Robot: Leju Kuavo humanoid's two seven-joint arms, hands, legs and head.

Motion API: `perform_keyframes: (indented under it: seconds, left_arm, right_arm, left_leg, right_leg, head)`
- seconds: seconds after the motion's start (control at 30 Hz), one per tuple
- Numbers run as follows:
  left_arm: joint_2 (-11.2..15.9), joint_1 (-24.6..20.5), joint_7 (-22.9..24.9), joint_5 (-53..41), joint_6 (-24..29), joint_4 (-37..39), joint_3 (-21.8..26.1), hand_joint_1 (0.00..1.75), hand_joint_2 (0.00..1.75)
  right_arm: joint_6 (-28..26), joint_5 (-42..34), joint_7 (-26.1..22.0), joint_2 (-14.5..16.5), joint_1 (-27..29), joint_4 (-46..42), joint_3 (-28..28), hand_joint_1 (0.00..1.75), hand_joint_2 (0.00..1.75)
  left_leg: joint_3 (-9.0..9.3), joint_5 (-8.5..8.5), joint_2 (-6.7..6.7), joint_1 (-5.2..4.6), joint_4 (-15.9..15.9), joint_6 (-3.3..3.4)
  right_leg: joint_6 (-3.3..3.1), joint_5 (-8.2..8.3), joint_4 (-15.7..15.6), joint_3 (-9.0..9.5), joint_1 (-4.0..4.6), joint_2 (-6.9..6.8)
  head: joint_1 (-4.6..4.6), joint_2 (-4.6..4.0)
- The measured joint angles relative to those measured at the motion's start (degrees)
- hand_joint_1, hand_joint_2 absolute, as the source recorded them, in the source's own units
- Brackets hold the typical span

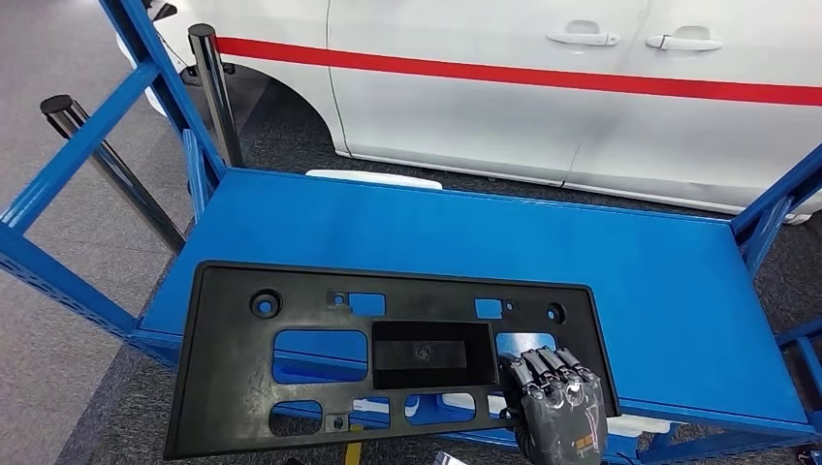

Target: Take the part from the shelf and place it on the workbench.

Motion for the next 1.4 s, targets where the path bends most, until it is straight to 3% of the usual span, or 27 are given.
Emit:
perform_keyframes:
  seconds: [0.03,0.07,0.1,0.17,0.2,0.33,0.4,0.47,0.5,0.53,0.57,0.67,0.73,0.8,0.87,0.97,1.0,1.03,1.07,1.13,1.2,1.23,1.33,1.4]
  left_arm:
    - [-0.01,0.04,0.11,0.09,0.11,0.00,0.02,0.00,0.00]
    - [-0.03,0.04,0.19,0.16,0.21,0.00,0.04,0.00,0.00]
    - [-0.06,0.03,0.21,0.20,0.27,0.00,0.06,0.00,0.00]
    - [-0.12,-0.01,0.26,0.23,0.37,0.00,0.09,0.00,0.00]
    - [-0.14,-0.01,0.31,0.25,0.44,0.00,0.10,0.00,0.00]
    - [-0.14,0.01,0.50,0.29,0.65,0.00,0.16,0.00,0.00]
    - [-0.15,-0.03,0.52,0.31,0.66,0.00,0.17,0.00,0.00]
    - [-0.16,0.00,0.55,0.30,0.66,0.00,0.18,0.00,0.00]
    - [-0.16,0.03,0.56,0.30,0.66,0.00,0.18,0.00,0.00]
    - [-0.16,0.06,0.57,0.30,0.66,0.00,0.18,0.00,0.00]
    - [-0.16,0.07,0.58,0.31,0.66,0.00,0.18,0.00,0.00]
    - [-0.14,-0.10,0.58,0.31,0.75,0.00,0.17,0.00,0.00]
    - [-0.14,-0.19,0.60,0.31,0.81,0.00,0.17,0.00,0.00]
    - [-0.16,-0.13,0.65,0.33,0.83,0.00,0.17,0.00,0.00]
    - [-0.22,-0.14,0.73,0.36,0.83,0.00,0.17,0.00,0.00]
    - [-0.28,-0.27,0.75,0.37,0.83,0.00,0.18,0.00,0.00]
    - [-0.30,-0.24,0.75,0.37,0.83,0.00,0.18,0.00,0.00]
    - [-0.31,-0.21,0.75,0.37,0.83,0.00,0.18,0.00,0.00]
    - [-0.32,-0.19,0.75,0.37,0.83,0.00,0.18,0.00,0.00]
    - [-0.34,-0.21,0.75,0.37,0.83,0.00,0.18,0.00,0.00]
    - [-0.37,-0.25,0.74,0.38,0.83,0.00,0.18,0.00,0.00]
    - [-0.38,-0.26,0.73,0.39,0.83,0.00,0.18,0.00,0.00]
    - [-0.38,-0.18,0.73,0.41,0.84,0.00,0.18,0.00,0.00]
    - [-0.38,-0.13,0.74,0.43,0.85,0.00,0.18,0.00,0.00]
  right_arm:
    - [0.00,-0.11,0.03,0.00,0.00,0.15,0.04,1.73,1.75]
    - [0.00,-0.19,0.03,0.00,-0.01,0.26,0.11,1.73,1.75]
    - [0.00,-0.22,0.03,0.00,-0.03,0.32,0.17,1.73,1.75]
    - [-0.01,-0.26,0.04,0.01,-0.13,0.40,0.28,1.74,1.75]
    - [-0.02,-0.27,0.06,0.02,-0.15,0.46,0.32,1.74,1.75]
    - [-0.02,-0.43,0.27,0.07,-0.20,0.72,0.44,1.73,1.75]
    - [-0.02,-0.44,0.31,0.10,-0.32,0.73,0.57,1.73,1.75]
    - [-0.02,-0.50,0.32,0.12,-0.37,0.78,0.78,1.73,1.75]
    - [-0.02,-0.55,0.33,0.12,-0.37,0.83,0.87,1.74,1.75]
    - [-0.02,-0.59,0.33,0.13,-0.38,0.89,0.92,1.74,1.75]
    - [-0.02,-0.62,0.33,0.13,-0.39,0.93,0.97,1.73,1.75]
    - [-0.02,-0.84,0.34,0.13,-0.51,0.98,1.07,1.72,1.75]
    - [-0.02,-1.04,0.36,0.13,-0.67,0.99,1.11,1.74,1.75]
    - [-0.02,-1.16,0.34,0.13,-0.81,1.01,1.17,1.75,1.75]
    - [-0.02,-1.21,0.33,0.13,-0.87,1.04,1.21,1.74,1.75]
    - [-0.02,-1.26,0.33,0.11,-1.00,1.15,1.21,1.73,1.75]
    - [-0.02,-1.27,0.33,0.11,-1.00,1.23,1.21,1.73,1.75]
    - [-0.02,-1.27,0.33,0.11,-1.00,1.31,1.21,1.73,1.75]
    - [-0.02,-1.27,0.33,0.11,-1.01,1.38,1.21,1.72,1.75]
    - [-0.02,-1.27,0.33,0.11,-1.10,1.41,1.21,1.72,1.75]
    - [-0.03,-1.27,0.31,0.11,-1.27,1.43,1.21,1.73,1.75]
    - [-0.03,-1.28,0.30,0.11,-1.34,1.44,1.22,1.73,1.75]
    - [-0.04,-1.34,0.29,0.11,-1.49,1.49,1.22,1.74,1.75]
    - [-0.04,-1.39,0.28,0.11,-1.59,1.50,1.23,1.75,1.75]
  left_leg:
    - [0.00,-0.03,0.00,0.01,0.06,-0.04]
    - [0.02,-0.08,-0.03,0.04,0.19,-0.12]
    - [0.04,-0.21,-0.09,0.07,0.42,-0.29]
    - [-0.20,-0.56,-0.23,-0.12,1.14,-0.83]
    - [-0.39,-0.66,-0.27,-0.24,1.46,-1.14]
    - [-1.02,-1.30,-0.22,-0.13,2.32,-2.25]
    - [-2.67,-4.56,-0.17,0.05,6.50,-2.80]
    - [-5.51,-8.63,-0.16,0.13,13.84,-3.14]
    - [-6.42,-9.68,-0.16,0.15,16.56,-3.19]
    - [-6.40,-9.68,-0.16,0.14,17.39,-3.13]
    - [-5.27,-8.68,-0.16,0.13,16.00,-2.97]
    - [1.51,-4.32,-0.18,-0.17,4.33,-1.99]
    - [3.09,-3.56,-0.21,-0.51,0.85,-1.55]
    - [2.83,-2.89,-0.19,-0.56,0.60,-1.21]
    - [2.49,-1.77,0.05,-0.31,0.02,-0.55]
    - [0.83,-0.30,0.40,-0.22,-0.07,0.28]
    - [0.17,0.05,0.47,-0.25,0.09,0.28]
    - [-0.49,0.37,0.52,-0.25,0.32,0.21]
    - [-1.13,0.63,0.55,-0.23,0.60,0.10]
    - [-2.25,0.98,0.55,-0.16,1.37,-0.23]
    - [-3.08,1.31,0.50,-0.28,2.13,-0.77]
    - [-3.33,1.56,0.48,-0.34,2.35,-1.11]
    - [-3.87,2.08,0.37,-0.33,2.46,-2.30]
    - [-5.02,-0.87,0.29,-0.18,4.67,-2.96]
  right_leg:
    - [0.11,0.60,0.27,-0.09,-0.09,-0.01]
    - [0.17,2.21,-1.78,0.96,-0.21,-0.01]
    - [0.19,4.34,-5.55,2.85,-0.35,-0.02]
    - [-0.04,6.80,-12.32,6.16,-0.36,0.02]
    - [-0.27,7.11,-13.98,6.85,-0.30,0.06]
    - [-1.69,7.46,-14.63,6.64,-0.16,0.11]
    - [-2.43,7.86,-14.87,6.40,-0.29,-0.08]
    - [-2.85,8.16,-14.84,5.87,-0.14,-0.23]
    - [-2.96,8.32,-14.79,5.60,-0.04,-0.28]
    - [-3.01,8.48,-14.73,5.35,0.06,-0.31]
    - [-2.99,8.64,-14.65,5.15,0.14,-0.30]
    - [-2.60,9.09,-14.43,4.83,0.34,-0.27]
    - [-1.97,9.54,-14.42,4.67,0.38,-0.30]
    - [-1.20,10.04,-14.57,4.58,0.38,-0.30]
    - [-0.61,8.61,-13.52,4.04,0.30,-0.16]
    - [0.08,1.34,-4.73,1.19,0.06,-0.06]
    - [0.31,-0.28,-1.48,0.43,0.01,-0.07]
    - [0.50,-0.69,0.29,0.41,-0.04,-0.07]
    - [0.64,-0.01,0.07,1.41,-0.12,-0.07]
    - [0.73,2.73,-6.31,6.22,-0.39,-0.08]
    - [0.27,3.98,-12.95,10.34,-0.25,0.00]
    - [-0.09,3.95,-14.44,11.02,-0.08,0.06]
    - [-1.61,4.76,-14.87,10.15,0.04,0.02]
    - [-2.74,5.86,-15.10,9.03,-0.20,-0.18]
  head:
    - [0.00,0.00]
    - [0.01,0.00]
    - [0.01,0.00]
    - [-0.01,0.00]
    - [-0.03,0.00]
    - [-0.08,0.00]
    - [-0.09,0.00]
    - [-0.10,0.00]
    - [-0.09,0.00]
    - [-0.09,0.00]
    - [-0.09,0.00]
    - [-0.08,0.00]
    - [-0.08,0.00]
    - [-0.07,0.00]
    - [-0.02,0.00]
    - [0.08,0.00]
    - [0.07,0.00]
    - [0.08,0.00]
    - [0.07,0.00]
    - [0.07,0.00]
    - [0.05,0.00]
    - [0.03,0.00]
    - [0.01,0.00]
    - [-0.01,0.00]
